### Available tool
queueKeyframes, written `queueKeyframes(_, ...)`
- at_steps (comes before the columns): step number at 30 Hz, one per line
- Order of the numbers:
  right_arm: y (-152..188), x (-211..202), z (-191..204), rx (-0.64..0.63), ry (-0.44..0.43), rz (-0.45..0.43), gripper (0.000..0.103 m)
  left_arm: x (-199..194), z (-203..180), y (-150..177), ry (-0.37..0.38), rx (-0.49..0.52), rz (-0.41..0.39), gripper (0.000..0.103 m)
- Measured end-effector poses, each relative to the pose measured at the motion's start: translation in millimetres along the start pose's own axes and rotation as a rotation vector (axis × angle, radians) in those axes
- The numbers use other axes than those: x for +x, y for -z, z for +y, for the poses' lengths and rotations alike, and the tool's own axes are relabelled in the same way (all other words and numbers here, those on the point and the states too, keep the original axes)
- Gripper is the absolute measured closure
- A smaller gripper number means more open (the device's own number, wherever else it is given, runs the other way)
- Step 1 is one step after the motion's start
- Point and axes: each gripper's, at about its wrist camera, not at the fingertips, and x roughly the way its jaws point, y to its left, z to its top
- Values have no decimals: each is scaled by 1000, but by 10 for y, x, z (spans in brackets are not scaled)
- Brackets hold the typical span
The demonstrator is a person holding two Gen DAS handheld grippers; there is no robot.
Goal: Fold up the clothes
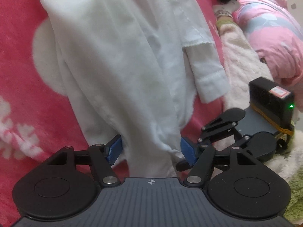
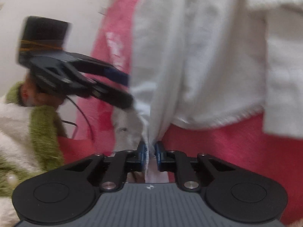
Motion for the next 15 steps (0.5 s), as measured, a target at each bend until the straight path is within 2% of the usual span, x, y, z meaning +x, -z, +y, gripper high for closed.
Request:
queueKeyframes(8,-85,-27,504,-224,-66,-59,92,30,43,22,52,-53,9,36)
queueKeyframes(10,-94,-24,612,-267,-85,-80,92,19,71,33,69,-73,2,43)
queueKeyframes(13,-117,-55,722,-314,-83,-106,91,-35,137,56,66,-110,-15,85)
queueKeyframes(15,-144,-90,744,-321,-71,-112,87,-125,175,81,33,-125,-47,95)
